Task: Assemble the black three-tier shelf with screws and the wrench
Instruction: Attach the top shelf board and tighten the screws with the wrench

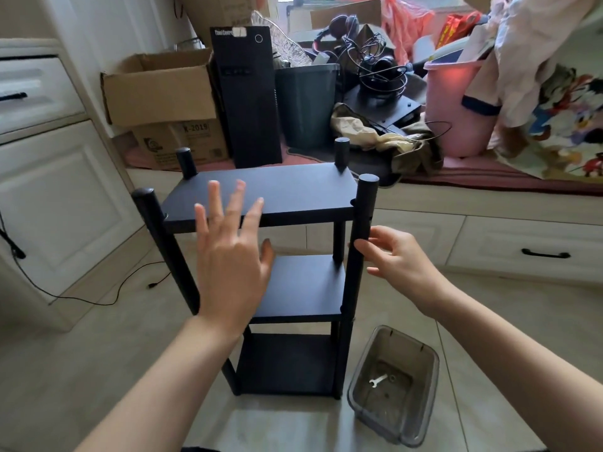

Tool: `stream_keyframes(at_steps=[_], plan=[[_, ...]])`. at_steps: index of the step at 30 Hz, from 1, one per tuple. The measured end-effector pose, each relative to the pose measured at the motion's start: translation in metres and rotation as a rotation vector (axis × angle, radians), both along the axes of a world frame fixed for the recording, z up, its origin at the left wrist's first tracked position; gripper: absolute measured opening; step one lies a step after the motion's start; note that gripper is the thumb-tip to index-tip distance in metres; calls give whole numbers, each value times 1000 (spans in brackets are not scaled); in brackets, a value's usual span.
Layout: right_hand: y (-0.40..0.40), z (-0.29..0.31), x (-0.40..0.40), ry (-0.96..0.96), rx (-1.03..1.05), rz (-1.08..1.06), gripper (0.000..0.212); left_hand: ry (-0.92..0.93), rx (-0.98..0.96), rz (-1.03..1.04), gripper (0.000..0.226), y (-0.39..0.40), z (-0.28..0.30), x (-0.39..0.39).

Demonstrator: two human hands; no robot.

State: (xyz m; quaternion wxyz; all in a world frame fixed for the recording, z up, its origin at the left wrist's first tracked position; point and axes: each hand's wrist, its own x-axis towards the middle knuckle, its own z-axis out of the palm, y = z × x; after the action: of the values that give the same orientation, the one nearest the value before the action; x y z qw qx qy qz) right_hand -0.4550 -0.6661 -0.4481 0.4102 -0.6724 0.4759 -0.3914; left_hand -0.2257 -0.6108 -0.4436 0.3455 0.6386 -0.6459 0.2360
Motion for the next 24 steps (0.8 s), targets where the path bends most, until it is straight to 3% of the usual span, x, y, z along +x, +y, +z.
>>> stream_keyframes(at_steps=[3, 7, 10, 24], plan=[[2, 1, 2, -41, 33, 33, 15, -96, -8, -134, 57, -10, -1, -18], [4, 1, 2, -56, 25, 35, 15, -197, -56, -199, 43, -24, 4, -39], [9, 0, 1, -72, 18, 43, 18, -246, -45, -222, 45, -31, 9, -55], [28, -12, -8, -61, -101, 23, 27, -27, 62, -377, 60, -27, 7, -71]])
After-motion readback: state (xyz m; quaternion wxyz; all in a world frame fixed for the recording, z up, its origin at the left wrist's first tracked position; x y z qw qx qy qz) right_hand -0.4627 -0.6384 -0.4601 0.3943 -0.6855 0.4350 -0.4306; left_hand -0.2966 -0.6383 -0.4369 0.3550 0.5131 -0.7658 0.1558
